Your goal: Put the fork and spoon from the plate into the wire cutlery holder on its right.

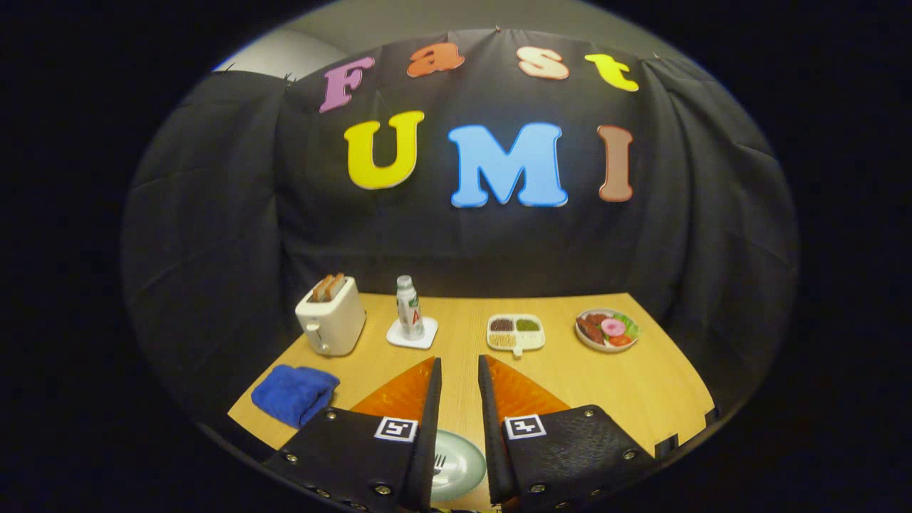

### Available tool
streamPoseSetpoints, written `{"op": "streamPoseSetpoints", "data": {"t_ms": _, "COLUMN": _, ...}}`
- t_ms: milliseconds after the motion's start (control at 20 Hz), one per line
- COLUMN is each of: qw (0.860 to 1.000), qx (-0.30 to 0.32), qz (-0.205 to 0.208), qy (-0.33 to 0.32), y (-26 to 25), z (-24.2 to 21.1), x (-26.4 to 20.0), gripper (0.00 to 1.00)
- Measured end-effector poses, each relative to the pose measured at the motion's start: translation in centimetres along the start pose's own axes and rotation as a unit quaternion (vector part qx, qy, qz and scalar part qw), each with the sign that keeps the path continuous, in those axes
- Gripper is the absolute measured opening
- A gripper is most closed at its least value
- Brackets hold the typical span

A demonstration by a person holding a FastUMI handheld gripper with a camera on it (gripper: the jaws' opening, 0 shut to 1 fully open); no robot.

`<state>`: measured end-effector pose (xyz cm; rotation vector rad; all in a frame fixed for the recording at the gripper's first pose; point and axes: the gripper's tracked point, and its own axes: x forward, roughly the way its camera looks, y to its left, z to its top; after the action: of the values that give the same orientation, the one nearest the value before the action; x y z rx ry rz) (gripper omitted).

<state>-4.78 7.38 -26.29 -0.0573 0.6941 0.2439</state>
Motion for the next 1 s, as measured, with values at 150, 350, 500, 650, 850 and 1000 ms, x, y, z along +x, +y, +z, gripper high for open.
{"op": "streamPoseSetpoints", "data": {"t_ms": 150, "qw": 0.995, "qx": 0.014, "qz": 0.026, "qy": 0.094, "y": 1.7, "z": -5.7, "x": 1.7, "gripper": 0.31}}
{"op": "streamPoseSetpoints", "data": {"t_ms": 350, "qw": 0.976, "qx": 0.037, "qz": 0.045, "qy": 0.21, "y": 3.1, "z": -13.5, "x": 2.6, "gripper": 0.31}}
{"op": "streamPoseSetpoints", "data": {"t_ms": 500, "qw": 0.956, "qx": 0.065, "qz": 0.052, "qy": 0.282, "y": 3.8, "z": -18.1, "x": 2.6, "gripper": 0.31}}
{"op": "streamPoseSetpoints", "data": {"t_ms": 650, "qw": 0.939, "qx": 0.076, "qz": 0.048, "qy": 0.332, "y": 4.1, "z": -21.4, "x": 2.5, "gripper": 0.31}}
{"op": "streamPoseSetpoints", "data": {"t_ms": 850, "qw": 0.924, "qx": 0.086, "qz": 0.043, "qy": 0.371, "y": 4.6, "z": -24.4, "x": 2.6, "gripper": 0.31}}
{"op": "streamPoseSetpoints", "data": {"t_ms": 1000, "qw": 0.917, "qx": 0.089, "qz": 0.042, "qy": 0.387, "y": 4.7, "z": -25.8, "x": 2.7, "gripper": 0.31}}
